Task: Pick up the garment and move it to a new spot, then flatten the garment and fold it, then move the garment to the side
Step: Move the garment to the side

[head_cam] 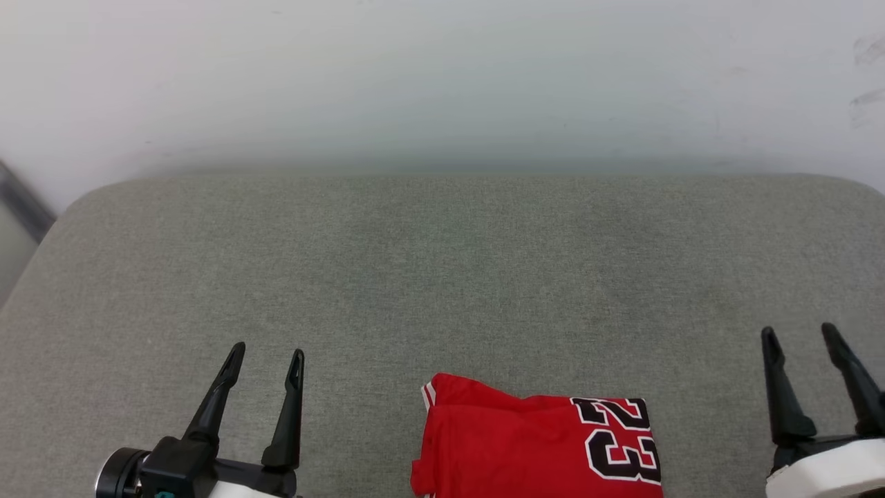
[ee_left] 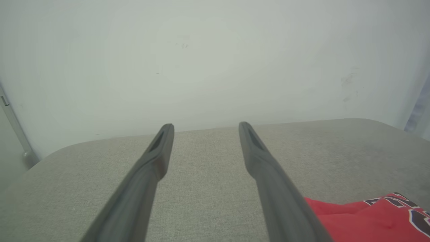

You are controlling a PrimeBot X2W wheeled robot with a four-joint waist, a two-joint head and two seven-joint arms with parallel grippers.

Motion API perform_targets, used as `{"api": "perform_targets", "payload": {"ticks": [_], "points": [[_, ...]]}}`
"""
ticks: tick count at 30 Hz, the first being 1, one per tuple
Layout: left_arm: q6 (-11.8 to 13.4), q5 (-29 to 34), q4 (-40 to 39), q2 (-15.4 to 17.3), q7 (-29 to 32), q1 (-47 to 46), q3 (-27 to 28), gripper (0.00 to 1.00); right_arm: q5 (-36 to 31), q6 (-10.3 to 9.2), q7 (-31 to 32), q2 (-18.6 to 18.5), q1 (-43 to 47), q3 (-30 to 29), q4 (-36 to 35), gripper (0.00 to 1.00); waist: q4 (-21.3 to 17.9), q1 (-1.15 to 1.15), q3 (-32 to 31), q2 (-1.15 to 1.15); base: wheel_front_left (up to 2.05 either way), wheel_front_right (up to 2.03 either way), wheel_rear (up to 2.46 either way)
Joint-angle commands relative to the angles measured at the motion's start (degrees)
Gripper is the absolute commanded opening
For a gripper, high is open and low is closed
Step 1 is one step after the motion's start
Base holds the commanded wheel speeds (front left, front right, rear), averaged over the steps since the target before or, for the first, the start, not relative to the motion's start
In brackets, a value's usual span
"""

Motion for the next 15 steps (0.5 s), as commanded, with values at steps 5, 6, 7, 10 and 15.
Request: {"api": "perform_targets", "payload": {"ticks": [5,6,7,10,15], "points": [[-0.08,-0.11,-0.92,-0.17,-0.12,-0.18,-0.22,1.00,5.18,-0.02,14.78,-3.96,1.47,5.30,-1.57,1.00,-0.05,0.00,0.97,0.00,0.00,0.00,0.00],[-0.08,-0.10,-0.89,-0.14,-0.12,-0.37,-0.38,1.00,6.45,-0.02,18.04,-4.67,1.62,6.10,-2.20,1.00,0.01,0.00,1.15,0.00,0.00,0.00,0.00],[-0.08,-0.21,-0.71,-0.14,-0.13,-0.46,-0.49,1.00,8.15,-0.02,21.82,-5.05,2.12,6.79,-2.51,1.00,0.06,0.00,1.39,0.00,0.00,0.00,0.00],[-0.08,-0.34,-0.10,0.02,-0.13,-0.78,-0.87,1.00,12.61,-0.03,31.66,-6.47,1.88,8.71,-5.04,1.00,0.29,0.00,2.28,0.00,0.00,0.00,0.00],[-0.08,-0.38,0.39,0.12,-0.12,-1.69,-1.36,1.00,15.55,-0.02,43.86,-7.70,1.90,9.46,-7.03,1.00,1.08,0.00,3.59,0.00,0.00,0.00,0.00]]}}
